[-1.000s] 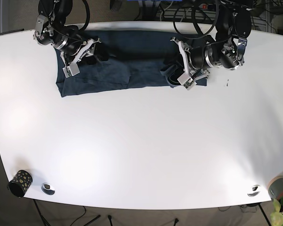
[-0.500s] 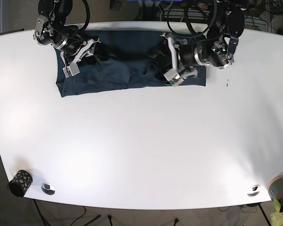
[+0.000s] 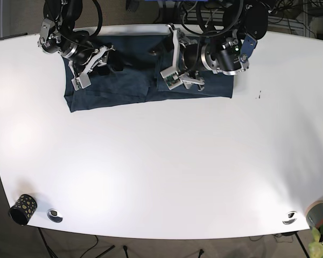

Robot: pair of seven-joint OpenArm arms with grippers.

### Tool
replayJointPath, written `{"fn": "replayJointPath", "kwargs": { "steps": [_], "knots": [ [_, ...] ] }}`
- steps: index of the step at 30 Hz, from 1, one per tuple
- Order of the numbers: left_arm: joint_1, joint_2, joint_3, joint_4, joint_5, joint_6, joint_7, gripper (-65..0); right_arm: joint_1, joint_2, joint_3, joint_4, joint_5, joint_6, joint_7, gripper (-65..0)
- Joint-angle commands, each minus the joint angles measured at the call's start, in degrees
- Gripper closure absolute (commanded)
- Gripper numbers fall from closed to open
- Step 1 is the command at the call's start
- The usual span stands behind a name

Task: Fold the T-shirt properly
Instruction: 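Pinch the blue strip's two ends with both grippers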

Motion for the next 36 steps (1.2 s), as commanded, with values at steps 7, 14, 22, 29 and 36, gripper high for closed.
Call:
{"fn": "replayJointPath", "kwargs": {
  "steps": [7,14,22,29,36],
  "knots": [
    [0.02,-0.01,-9.51,0.2,3.36,-0.12,-1.03,-36.7,0.14,0.4,0.2,7.16,-0.04,-0.14,-0.28,-33.3],
    [3.71,-1.86,-18.39,0.37,3.28,-0.12,-1.03,-36.5,0.85,0.14,0.55,14.99,0.67,-0.23,-0.55,-33.5],
    [6.53,-1.86,-27.8,-1.65,3.28,-1.97,-1.12,-20.7,1.37,0.75,12.77,11.38,14.64,-0.23,-3.62,-54.7],
    [6.53,-1.69,-28.15,-6.49,3.72,-7.99,-1.12,0.0,2.87,6.29,22.62,1.71,19.22,-0.23,-3.71,-58.3],
    [6.61,-1.95,-28.24,-9.12,3.72,-7.99,-1.12,0.0,4.8,11.92,26.4,-14.02,19.48,-0.23,-3.71,-58.3]
  ]
}}
